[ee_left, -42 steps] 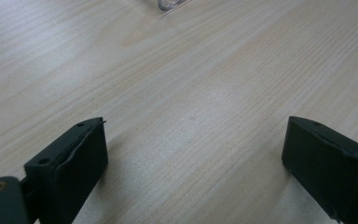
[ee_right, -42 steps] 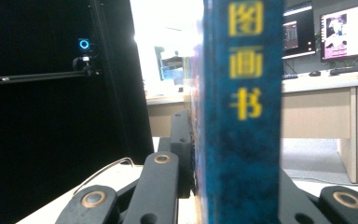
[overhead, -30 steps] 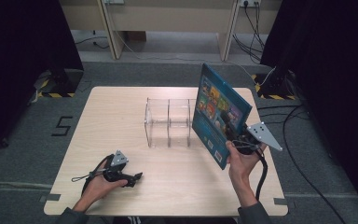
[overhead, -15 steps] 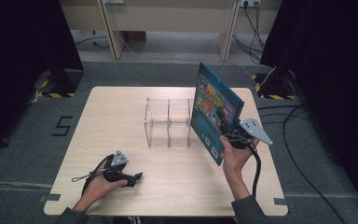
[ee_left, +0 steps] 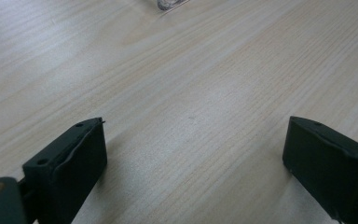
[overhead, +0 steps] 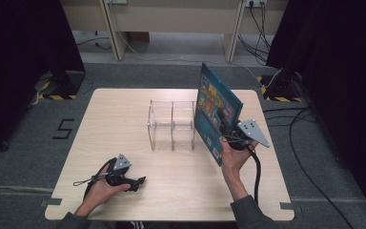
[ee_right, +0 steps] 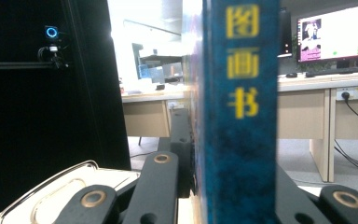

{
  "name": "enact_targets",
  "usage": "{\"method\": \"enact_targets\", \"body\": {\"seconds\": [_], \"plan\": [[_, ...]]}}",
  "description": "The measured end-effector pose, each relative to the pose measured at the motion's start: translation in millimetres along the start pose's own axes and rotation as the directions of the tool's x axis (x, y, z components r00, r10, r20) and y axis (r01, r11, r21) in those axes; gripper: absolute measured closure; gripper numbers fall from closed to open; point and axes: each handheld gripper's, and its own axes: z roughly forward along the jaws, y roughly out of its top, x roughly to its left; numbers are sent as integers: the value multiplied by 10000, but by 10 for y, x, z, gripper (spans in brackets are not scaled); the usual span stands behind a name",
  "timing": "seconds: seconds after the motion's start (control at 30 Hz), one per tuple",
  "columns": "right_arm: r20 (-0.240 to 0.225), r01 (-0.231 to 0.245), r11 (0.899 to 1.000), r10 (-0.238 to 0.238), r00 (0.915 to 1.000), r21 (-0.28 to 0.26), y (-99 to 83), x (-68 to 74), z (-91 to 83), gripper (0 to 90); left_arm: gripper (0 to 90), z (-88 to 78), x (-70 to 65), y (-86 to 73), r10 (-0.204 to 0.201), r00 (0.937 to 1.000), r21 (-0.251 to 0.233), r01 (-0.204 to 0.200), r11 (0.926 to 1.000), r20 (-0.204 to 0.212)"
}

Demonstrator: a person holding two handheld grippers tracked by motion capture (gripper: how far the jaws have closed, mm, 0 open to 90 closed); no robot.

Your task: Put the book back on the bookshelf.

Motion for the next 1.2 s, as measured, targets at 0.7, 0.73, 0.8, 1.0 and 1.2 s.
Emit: {"method": "enact_targets", "body": {"seconds": [0.7,0.73,0.8,1.0,1.2], "plan": [[245,-419,9987,426,9988,-289,-181,-16,-31,814,48,0,-11,-2,32,10000,19,-32,10000,35],[283,-446,9987,453,9986,-230,-182,-21,-48,813,48,0,-11,-2,32,10000,19,-32,10000,33],[317,-442,9989,447,9985,-167,-186,-31,-72,813,48,0,-12,-2,31,10000,17,-31,10000,34],[352,-453,9990,454,9983,-27,-187,-79,-129,809,45,1,-14,0,18,10000,28,-18,10000,19],[263,-241,9996,237,9994,141,-176,-79,-171,786,44,2,-16,0,15,10000,30,-15,10000,14]]}}
